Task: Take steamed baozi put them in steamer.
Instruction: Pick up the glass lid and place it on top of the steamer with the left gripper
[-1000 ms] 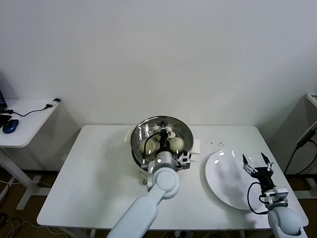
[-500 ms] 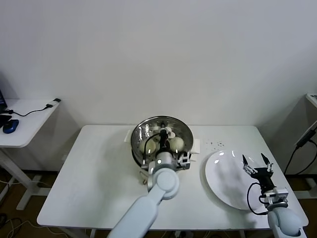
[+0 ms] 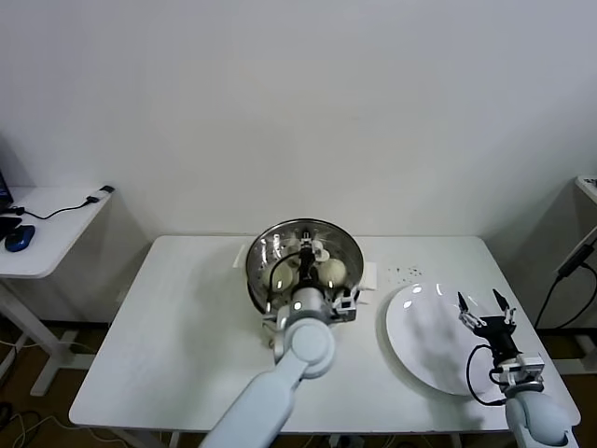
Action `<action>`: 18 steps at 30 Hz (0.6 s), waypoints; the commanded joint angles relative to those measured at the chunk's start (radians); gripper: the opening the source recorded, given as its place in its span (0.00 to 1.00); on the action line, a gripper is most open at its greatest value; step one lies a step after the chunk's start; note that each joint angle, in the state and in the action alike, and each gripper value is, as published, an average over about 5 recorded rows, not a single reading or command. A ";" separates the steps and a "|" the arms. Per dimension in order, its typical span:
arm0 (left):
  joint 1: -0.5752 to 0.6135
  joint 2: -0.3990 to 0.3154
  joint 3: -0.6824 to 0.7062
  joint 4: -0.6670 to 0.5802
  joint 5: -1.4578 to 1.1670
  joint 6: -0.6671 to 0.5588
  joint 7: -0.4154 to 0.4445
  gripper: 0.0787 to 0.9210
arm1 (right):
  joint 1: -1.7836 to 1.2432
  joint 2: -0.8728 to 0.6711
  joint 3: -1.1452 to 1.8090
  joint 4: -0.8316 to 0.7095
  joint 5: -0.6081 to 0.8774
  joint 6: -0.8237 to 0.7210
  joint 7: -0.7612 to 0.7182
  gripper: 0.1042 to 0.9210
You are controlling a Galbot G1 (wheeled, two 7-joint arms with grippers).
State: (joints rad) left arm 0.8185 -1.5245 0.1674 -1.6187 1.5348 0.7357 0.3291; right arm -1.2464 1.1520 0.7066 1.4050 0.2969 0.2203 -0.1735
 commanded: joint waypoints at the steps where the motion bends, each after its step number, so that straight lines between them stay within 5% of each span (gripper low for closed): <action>1: 0.025 0.056 0.003 -0.112 -0.017 0.046 0.037 0.38 | 0.003 0.000 0.000 -0.001 0.000 -0.002 0.000 0.88; 13: 0.115 0.161 -0.010 -0.327 -0.095 0.049 0.047 0.79 | 0.009 0.001 0.002 -0.003 -0.003 -0.007 0.001 0.88; 18: 0.173 0.216 -0.032 -0.440 -0.157 0.049 0.022 0.88 | 0.010 0.004 0.008 0.006 -0.022 -0.034 0.011 0.88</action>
State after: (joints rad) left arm 0.9070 -1.4029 0.1532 -1.8422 1.4598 0.7369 0.3741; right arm -1.2362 1.1542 0.7106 1.4012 0.2900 0.2104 -0.1724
